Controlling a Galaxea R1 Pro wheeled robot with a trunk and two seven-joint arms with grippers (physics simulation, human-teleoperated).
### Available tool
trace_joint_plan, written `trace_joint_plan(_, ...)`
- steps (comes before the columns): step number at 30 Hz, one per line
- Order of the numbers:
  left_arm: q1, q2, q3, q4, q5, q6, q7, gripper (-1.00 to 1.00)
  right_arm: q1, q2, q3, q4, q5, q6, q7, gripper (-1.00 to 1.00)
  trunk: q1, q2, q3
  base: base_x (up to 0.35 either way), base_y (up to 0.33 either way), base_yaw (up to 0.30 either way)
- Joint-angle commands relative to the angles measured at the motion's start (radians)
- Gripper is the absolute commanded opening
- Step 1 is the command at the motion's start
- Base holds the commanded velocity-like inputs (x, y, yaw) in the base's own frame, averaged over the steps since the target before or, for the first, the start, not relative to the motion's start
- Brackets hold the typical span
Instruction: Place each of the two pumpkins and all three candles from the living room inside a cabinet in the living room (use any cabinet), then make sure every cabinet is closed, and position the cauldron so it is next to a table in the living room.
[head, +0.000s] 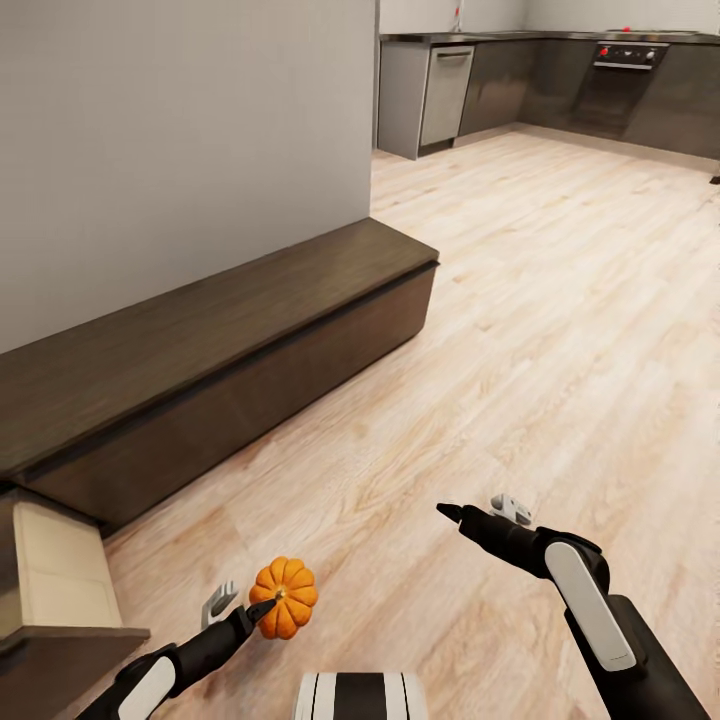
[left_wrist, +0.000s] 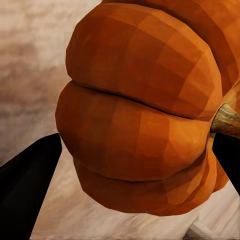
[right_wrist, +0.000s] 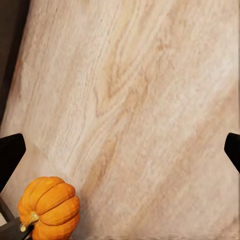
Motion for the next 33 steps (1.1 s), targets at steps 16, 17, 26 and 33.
trace_joint_plan(16,0.000,0.003,-0.004,0.000,0.011,0.007,-0.040,-1.00,0.000,-0.002,0.003,-0.003,-0.010,0.011,-0.009,1.00,-0.001,0.000,-0.001,-0.240,0.000,0.000)
trace_joint_plan(17,0.000,0.003,-0.004,0.000,0.011,0.007,-0.040,-1.00,0.000,-0.002,0.003,-0.002,-0.010,0.012,-0.009,1.00,-0.001,0.000,-0.001,-0.017,0.000,0.000)
trace_joint_plan(26,0.000,0.002,-0.004,-0.014,0.009,0.112,-0.041,-1.00,0.000,0.000,0.006,-0.006,-0.009,0.013,-0.010,1.00,-0.003,0.001,0.019,-0.003,0.000,-0.071)
trace_joint_plan(33,0.000,-0.001,-0.008,-0.015,0.000,0.120,-0.039,-1.00,0.000,0.001,0.008,-0.005,-0.009,0.012,-0.010,1.00,-0.006,0.002,0.046,-0.005,0.000,-0.001)
